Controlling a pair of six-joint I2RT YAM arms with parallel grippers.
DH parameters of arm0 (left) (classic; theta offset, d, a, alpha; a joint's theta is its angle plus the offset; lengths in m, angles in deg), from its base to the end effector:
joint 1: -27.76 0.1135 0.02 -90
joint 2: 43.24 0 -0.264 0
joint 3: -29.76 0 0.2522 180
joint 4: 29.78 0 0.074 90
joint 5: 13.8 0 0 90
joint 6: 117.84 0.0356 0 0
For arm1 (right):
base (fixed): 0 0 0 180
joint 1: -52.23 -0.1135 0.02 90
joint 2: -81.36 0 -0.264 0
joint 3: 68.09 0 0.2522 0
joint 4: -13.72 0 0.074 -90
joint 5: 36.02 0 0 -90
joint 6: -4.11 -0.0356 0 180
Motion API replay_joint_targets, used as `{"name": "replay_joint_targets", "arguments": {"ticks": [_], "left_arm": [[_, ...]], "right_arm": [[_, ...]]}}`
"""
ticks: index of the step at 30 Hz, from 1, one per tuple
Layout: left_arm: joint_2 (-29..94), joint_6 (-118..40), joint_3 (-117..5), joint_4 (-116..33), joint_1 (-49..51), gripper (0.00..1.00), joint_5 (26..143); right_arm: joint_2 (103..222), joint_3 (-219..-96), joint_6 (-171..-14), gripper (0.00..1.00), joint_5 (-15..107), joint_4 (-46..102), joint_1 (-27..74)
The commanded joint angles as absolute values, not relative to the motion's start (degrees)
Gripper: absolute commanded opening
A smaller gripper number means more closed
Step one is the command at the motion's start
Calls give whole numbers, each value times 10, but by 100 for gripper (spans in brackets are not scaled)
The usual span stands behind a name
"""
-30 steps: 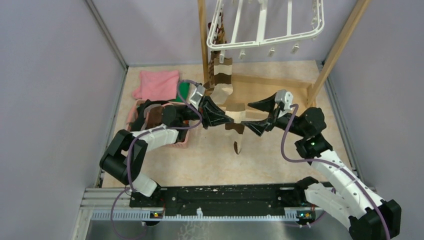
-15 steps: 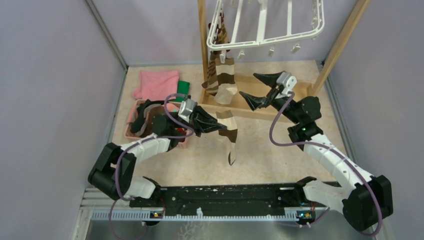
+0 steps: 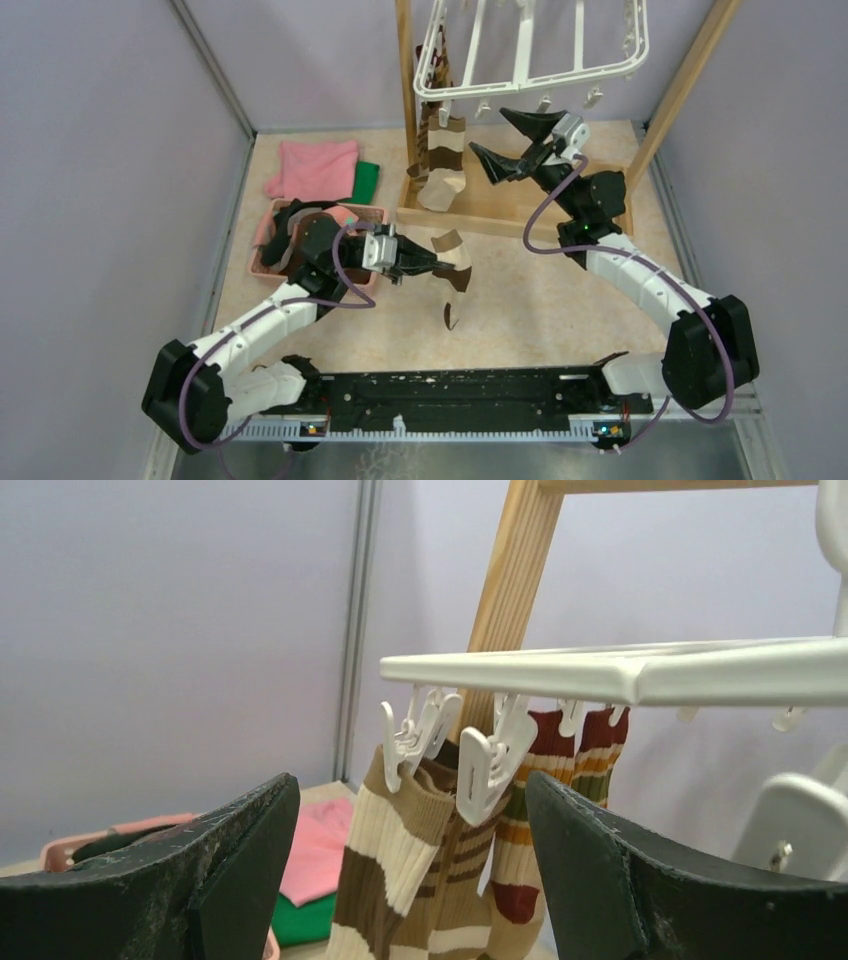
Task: Clip the socks to the hanger
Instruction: Clamp the sock onto the hanger.
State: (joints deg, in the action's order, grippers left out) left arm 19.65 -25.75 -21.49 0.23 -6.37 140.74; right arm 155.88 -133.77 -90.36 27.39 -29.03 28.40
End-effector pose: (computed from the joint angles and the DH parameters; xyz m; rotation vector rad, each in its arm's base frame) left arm 0.1736 -0.1565 0.3258 1.3253 0.7870 -1.1477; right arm 0.2557 0.1304 0.3882 -0.5928 0.8922 0.6737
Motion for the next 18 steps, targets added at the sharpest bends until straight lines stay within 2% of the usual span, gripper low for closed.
{"name": "replay_joint_targets", "arguments": {"ticks": [1, 5, 10, 18], "left_arm": [[162, -114, -222, -102, -74, 0, 1385], [156, -85, -226, -131, -83, 0, 1382], [150, -4, -249, -237, -106, 0, 1346], [130, 125, -268, -367, -163, 0, 1218]], "right_arm": [[1581, -1388, -924, 82, 275, -340, 286], [1607, -1406, -945, 82, 274, -355, 286], [1626, -1417, -957, 82, 291, -359, 286], [1638, -1420, -951, 84, 296, -357, 286]]}}
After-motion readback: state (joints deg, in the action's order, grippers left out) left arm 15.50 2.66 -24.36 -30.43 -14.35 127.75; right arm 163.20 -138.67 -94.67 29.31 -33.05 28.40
